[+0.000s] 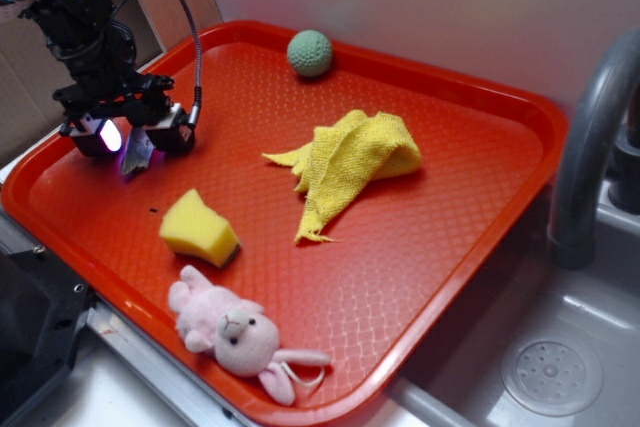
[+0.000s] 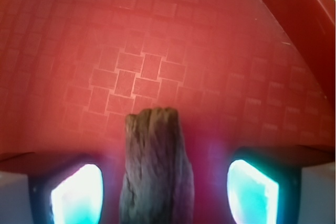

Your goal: Grab the wood chip.

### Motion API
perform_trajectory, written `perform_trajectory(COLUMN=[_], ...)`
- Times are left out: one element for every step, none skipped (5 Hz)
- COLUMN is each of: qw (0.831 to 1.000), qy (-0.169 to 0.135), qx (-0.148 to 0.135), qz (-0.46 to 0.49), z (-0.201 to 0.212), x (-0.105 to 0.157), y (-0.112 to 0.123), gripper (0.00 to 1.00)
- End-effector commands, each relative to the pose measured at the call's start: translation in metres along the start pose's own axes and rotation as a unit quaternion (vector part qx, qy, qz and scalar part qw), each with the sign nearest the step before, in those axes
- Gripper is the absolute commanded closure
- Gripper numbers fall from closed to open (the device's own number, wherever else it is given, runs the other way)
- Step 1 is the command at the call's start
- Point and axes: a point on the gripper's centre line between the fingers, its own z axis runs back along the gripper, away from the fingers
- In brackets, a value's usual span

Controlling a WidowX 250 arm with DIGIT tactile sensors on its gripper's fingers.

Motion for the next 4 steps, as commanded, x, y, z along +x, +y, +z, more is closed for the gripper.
perform_trajectory(qw=[1.000,1.000,1.000,1.000], qy=[0.014,0.012,0.010,0.007], qx=[0.007,0.009,0.010,0.010], qz=[-0.005,-0.006,-0.006,-0.006], z=[-0.0031,-0.0037,-0.0044,-0.0043], x=[-0.0185,-0.0189,-0.0190,-0.0195], y=[0.0076,0.0076,0.0084,0.0086], gripper=[1.00,1.00,1.00,1.00])
